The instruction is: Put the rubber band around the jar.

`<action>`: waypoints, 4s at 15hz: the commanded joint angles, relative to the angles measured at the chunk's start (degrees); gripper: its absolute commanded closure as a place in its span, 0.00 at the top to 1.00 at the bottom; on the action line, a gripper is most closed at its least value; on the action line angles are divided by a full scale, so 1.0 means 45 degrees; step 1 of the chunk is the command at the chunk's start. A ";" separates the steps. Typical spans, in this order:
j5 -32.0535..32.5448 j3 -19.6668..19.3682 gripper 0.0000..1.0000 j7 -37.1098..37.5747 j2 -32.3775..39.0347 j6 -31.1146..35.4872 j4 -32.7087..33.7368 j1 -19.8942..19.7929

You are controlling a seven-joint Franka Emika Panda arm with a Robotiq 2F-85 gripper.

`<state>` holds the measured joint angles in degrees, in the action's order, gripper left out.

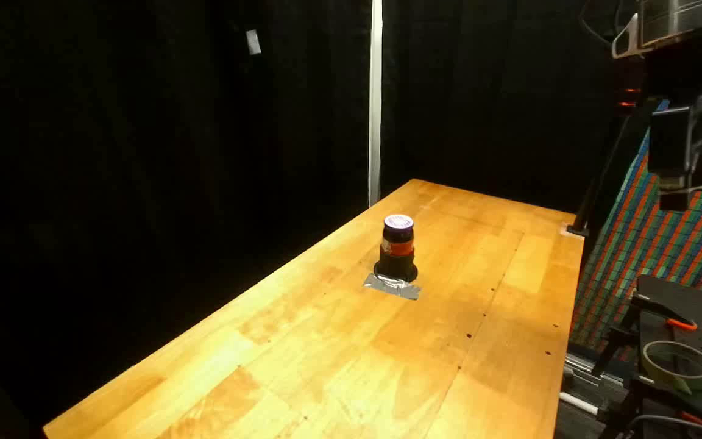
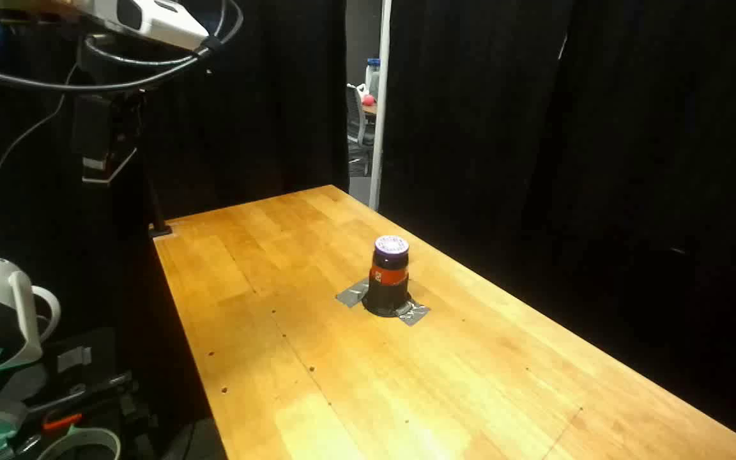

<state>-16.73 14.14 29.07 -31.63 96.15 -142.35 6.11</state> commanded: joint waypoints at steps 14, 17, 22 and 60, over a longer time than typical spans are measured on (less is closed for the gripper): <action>0.4915 0.0003 1.00 0.0671 0.7073 -0.2221 0.7232 -0.0320; 0.5724 -0.0386 1.00 0.0390 0.9031 -0.1526 0.9263 -0.0006; 0.5514 -0.1282 1.00 -0.0260 1.2161 0.0059 1.2714 0.0456; 0.3725 -0.2789 1.00 -0.0739 1.9359 -0.0170 1.9329 0.0149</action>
<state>0.11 2.02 24.10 55.42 93.53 -55.59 6.74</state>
